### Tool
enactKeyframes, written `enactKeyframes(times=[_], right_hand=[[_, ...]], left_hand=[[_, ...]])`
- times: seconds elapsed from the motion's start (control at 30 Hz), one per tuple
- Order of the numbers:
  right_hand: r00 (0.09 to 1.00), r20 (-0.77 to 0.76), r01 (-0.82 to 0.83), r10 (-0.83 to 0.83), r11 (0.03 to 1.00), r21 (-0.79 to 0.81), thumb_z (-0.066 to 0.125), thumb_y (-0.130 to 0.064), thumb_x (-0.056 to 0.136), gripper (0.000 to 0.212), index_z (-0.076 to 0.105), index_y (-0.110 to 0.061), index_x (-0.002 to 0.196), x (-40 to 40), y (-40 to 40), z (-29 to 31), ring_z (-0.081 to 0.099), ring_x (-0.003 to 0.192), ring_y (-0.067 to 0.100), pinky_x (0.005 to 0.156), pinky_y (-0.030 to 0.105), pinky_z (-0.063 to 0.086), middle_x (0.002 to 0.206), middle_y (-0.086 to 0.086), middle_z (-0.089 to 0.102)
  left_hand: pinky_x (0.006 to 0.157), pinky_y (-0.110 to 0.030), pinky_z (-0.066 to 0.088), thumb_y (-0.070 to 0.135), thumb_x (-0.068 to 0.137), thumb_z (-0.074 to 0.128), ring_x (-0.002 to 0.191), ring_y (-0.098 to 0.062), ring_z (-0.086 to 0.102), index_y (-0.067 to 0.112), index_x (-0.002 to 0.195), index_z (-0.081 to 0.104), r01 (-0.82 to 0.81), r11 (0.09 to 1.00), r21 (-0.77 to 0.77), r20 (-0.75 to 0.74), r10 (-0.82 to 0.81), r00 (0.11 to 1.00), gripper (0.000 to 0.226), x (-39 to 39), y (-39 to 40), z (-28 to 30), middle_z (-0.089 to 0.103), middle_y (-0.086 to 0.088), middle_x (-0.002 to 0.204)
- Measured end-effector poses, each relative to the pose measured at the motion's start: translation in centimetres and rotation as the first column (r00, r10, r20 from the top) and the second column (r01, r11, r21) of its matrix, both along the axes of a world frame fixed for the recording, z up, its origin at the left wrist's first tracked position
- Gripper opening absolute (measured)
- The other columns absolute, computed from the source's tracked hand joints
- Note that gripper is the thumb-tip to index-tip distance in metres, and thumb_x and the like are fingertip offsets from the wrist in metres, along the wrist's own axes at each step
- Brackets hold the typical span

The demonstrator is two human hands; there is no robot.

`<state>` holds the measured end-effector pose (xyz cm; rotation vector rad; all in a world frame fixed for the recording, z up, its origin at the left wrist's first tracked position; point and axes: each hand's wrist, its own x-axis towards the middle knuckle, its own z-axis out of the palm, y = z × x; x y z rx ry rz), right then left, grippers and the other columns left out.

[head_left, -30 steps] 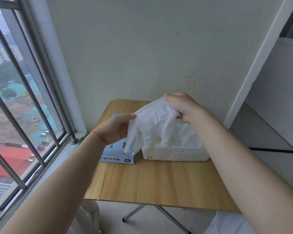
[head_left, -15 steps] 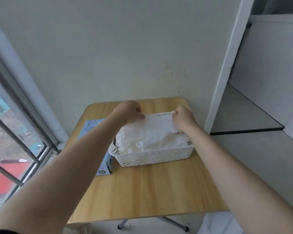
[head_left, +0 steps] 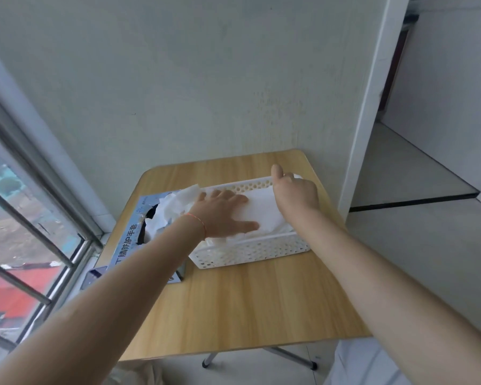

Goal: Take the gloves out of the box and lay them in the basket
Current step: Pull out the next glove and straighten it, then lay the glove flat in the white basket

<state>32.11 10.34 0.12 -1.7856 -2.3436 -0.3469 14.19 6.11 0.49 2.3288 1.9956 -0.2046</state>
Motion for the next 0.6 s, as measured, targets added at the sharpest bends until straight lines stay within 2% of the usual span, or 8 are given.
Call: enactKeyframes(times=[0.07,0.2,0.3,0.37,0.4,0.47,0.53,0.6], right_hand=[[1.000,0.011,0.023,-0.023,0.999,0.033,0.052,0.001,0.088,0.037,0.038,-0.004,0.121,-0.1,-0.3,0.1,0.061,0.076,0.023,0.050,0.028,0.028,0.104,0.009,0.058],[0.997,0.005,0.081,-0.082,0.989,0.125,0.054,-0.001,0.086,0.022,0.049,-0.008,0.106,-0.5,-0.6,1.0,0.056,0.090,0.024,0.067,0.033,0.033,0.110,0.012,0.050],[0.999,-0.046,0.033,-0.024,0.980,0.195,0.052,-0.004,0.086,0.019,0.051,-0.006,0.105,-1.8,-0.8,2.3,0.055,0.093,0.029,0.068,0.035,0.029,0.111,0.014,0.050],[0.995,-0.086,-0.042,0.059,0.981,0.188,0.049,-0.007,0.090,0.016,0.053,-0.005,0.105,-3.4,-1.1,3.0,0.055,0.094,0.032,0.069,0.036,0.029,0.111,0.015,0.051],[0.988,-0.108,-0.093,0.112,0.981,0.171,0.047,-0.009,0.092,0.015,0.054,-0.005,0.105,-4.3,-1.3,3.2,0.055,0.095,0.032,0.071,0.036,0.030,0.111,0.015,0.052],[0.959,-0.182,-0.198,0.216,0.974,0.114,0.043,-0.012,0.095,0.015,0.055,-0.005,0.101,-6.3,-1.7,3.3,0.054,0.095,0.033,0.072,0.035,0.031,0.107,0.013,0.053],[0.921,-0.273,-0.278,0.278,0.960,0.038,0.042,-0.014,0.094,0.016,0.056,-0.005,0.094,-8.3,-2.1,3.1,0.053,0.093,0.032,0.071,0.033,0.034,0.099,0.011,0.053],[0.891,-0.334,-0.336,0.307,0.941,-0.032,0.041,-0.016,0.093,0.019,0.058,-0.006,0.091,-10.2,-2.5,2.7,0.053,0.089,0.029,0.072,0.035,0.043,0.095,0.008,0.053]], left_hand=[[0.119,-0.051,0.013,0.084,0.078,0.043,0.148,-0.022,0.018,0.040,0.151,0.022,-0.034,0.999,-0.035,0.032,0.035,0.999,0.088,-0.1,-0.1,-0.6,0.021,0.008,0.161],[0.120,-0.049,0.013,0.083,0.076,0.047,0.148,-0.021,0.018,0.037,0.152,0.025,-0.024,1.000,-0.019,0.148,0.027,0.989,0.091,-0.2,-0.6,0.0,0.022,0.007,0.161],[0.115,-0.044,0.022,0.071,0.090,0.041,0.140,-0.020,0.034,0.033,0.139,0.048,-0.047,0.970,0.238,0.311,-0.031,0.950,0.062,-1.9,-0.8,1.3,0.041,0.005,0.150],[0.111,-0.044,0.028,0.052,0.098,0.044,0.132,-0.022,0.043,0.030,0.127,0.060,-0.155,0.904,0.399,0.376,-0.008,0.927,0.040,-3.8,-0.9,2.1,0.051,0.003,0.139],[0.110,-0.043,0.029,0.042,0.098,0.048,0.130,-0.023,0.044,0.028,0.124,0.061,-0.230,0.878,0.419,0.395,0.052,0.917,0.033,-4.9,-1.1,2.4,0.052,0.001,0.136],[0.109,-0.042,0.031,0.032,0.094,0.054,0.129,-0.026,0.043,0.026,0.128,0.059,-0.371,0.866,0.336,0.420,0.214,0.882,0.035,-7.1,-1.6,2.6,0.050,-0.004,0.135],[0.109,-0.043,0.036,0.035,0.090,0.059,0.127,-0.028,0.045,0.024,0.129,0.057,-0.450,0.868,0.209,0.456,0.320,0.831,0.041,-9.3,-2.2,2.2,0.050,-0.005,0.133],[0.099,-0.041,0.045,0.038,0.089,0.060,0.116,-0.029,0.053,0.021,0.119,0.064,-0.484,0.862,0.150,0.484,0.363,0.796,0.035,-11.2,-2.8,1.7,0.056,-0.007,0.124]])
